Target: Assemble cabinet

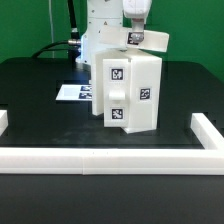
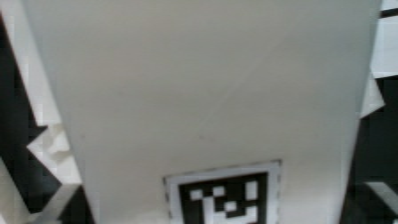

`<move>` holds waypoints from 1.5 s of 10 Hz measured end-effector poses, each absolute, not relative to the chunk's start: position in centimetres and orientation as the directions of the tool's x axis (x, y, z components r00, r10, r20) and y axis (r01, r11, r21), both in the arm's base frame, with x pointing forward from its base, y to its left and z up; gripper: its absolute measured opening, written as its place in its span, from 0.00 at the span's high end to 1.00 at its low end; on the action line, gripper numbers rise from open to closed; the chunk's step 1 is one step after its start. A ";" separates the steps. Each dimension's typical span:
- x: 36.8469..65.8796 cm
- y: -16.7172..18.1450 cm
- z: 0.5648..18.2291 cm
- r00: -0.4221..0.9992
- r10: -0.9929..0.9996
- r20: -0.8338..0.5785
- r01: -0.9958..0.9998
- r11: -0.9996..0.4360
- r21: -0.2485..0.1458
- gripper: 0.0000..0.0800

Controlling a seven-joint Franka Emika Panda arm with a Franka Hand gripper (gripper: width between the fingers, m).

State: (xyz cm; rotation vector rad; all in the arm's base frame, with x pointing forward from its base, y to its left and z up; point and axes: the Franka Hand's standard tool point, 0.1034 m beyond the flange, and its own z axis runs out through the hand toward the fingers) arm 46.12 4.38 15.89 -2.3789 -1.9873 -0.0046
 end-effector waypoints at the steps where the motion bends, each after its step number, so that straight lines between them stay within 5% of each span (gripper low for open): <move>1: 46.2 4.4 15.8 0.178 0.984 0.027 0.984 -0.177 -0.037 0.29; 5: 46.3 4.4 15.8 0.248 0.969 0.023 0.968 -0.247 -0.041 0.29; 10: 46.7 4.8 15.7 0.624 0.782 0.018 0.781 -0.622 -0.048 0.29; 15: 47.1 5.0 15.7 0.857 0.515 0.012 0.514 -0.856 -0.052 0.29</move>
Offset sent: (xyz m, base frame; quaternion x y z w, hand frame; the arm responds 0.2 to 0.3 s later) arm 0.0000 0.0000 0.0000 0.0000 0.0000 0.0000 1.0000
